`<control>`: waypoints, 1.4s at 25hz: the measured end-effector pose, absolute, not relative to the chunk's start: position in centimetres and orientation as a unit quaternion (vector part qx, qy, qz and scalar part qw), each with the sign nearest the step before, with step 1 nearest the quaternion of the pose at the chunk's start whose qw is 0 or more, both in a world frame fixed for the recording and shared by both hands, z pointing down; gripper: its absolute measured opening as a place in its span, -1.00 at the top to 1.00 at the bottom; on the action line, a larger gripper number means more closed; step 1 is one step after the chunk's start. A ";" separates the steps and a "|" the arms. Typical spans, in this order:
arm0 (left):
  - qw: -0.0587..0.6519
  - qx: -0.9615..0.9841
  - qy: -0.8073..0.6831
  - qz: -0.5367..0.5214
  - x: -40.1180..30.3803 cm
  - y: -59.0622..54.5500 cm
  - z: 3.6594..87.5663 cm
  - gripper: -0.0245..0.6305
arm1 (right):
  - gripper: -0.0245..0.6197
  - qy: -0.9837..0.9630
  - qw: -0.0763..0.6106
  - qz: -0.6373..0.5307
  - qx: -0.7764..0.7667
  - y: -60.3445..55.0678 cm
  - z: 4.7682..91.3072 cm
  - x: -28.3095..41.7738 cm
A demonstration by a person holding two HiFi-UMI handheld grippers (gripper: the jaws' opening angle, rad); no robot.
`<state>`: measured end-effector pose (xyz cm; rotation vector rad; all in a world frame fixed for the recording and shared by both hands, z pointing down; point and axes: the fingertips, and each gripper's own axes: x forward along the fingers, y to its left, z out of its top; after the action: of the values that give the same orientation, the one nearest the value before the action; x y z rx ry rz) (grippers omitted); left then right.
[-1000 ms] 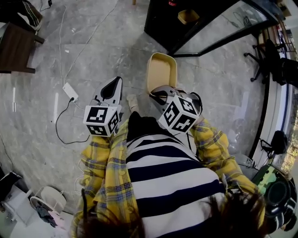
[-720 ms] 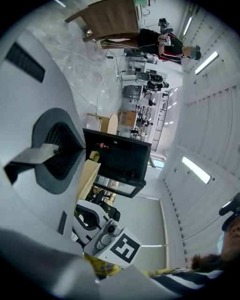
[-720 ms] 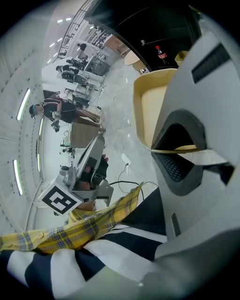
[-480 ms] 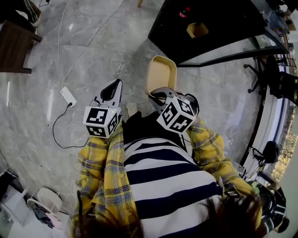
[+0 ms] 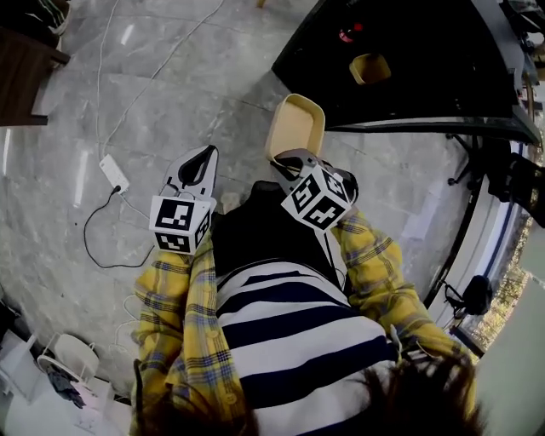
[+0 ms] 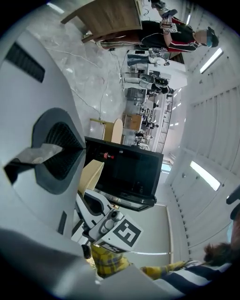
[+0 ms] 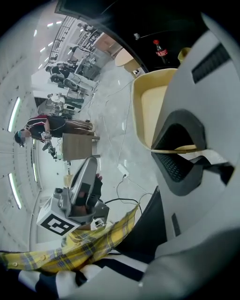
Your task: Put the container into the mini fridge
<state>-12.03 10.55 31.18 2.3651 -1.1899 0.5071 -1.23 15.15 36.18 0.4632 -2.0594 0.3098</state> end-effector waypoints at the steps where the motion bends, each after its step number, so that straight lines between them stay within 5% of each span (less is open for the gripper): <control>1: 0.221 0.853 -0.434 0.185 -11.8 9.9 31.6 0.87 | 0.83 -0.845 0.484 0.129 0.188 14.3 36.7 -0.9; 35: 0.271 0.820 -0.467 0.189 1.7 -4.6 56.6 0.87 | 0.83 -0.793 0.539 0.173 0.226 -7.7 65.1 13.2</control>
<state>1.73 -4.61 56.62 2.2084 -1.2586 0.5092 13.23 -7.67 65.10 0.5371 -1.8866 0.4115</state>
